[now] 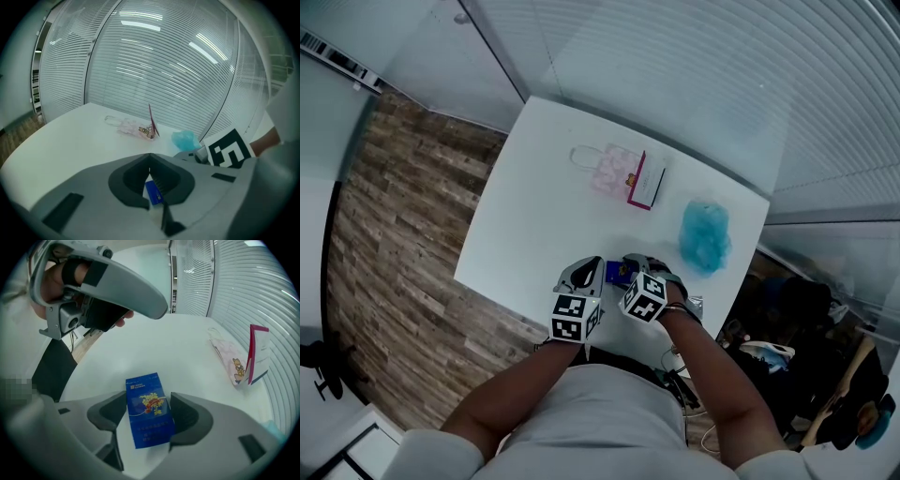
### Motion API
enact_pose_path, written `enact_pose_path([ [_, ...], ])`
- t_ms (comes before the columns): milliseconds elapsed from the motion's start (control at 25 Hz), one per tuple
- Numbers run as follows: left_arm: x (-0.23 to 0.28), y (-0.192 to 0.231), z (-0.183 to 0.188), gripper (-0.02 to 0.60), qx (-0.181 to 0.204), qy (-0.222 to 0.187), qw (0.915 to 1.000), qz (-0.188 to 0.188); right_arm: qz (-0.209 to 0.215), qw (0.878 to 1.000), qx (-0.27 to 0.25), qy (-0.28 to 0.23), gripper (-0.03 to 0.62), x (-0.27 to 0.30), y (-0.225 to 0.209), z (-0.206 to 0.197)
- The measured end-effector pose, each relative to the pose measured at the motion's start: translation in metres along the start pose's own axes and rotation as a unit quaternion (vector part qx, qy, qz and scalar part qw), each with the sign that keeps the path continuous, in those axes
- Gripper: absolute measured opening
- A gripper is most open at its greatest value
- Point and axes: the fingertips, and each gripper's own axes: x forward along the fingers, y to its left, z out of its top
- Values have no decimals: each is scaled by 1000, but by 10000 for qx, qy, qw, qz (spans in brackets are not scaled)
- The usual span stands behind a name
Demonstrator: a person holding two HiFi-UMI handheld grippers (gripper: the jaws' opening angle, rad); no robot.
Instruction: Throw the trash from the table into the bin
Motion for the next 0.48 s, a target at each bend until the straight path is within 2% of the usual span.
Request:
enact_pose_path([
  [240,-1,5,-5,5,-63,-5,10000,73,-143,9998,-7,-160,295,0,1,0],
  [480,-5,2,-3,5,-58,7,10000,53,-176,9998,0,-66,275,-1,4,0],
])
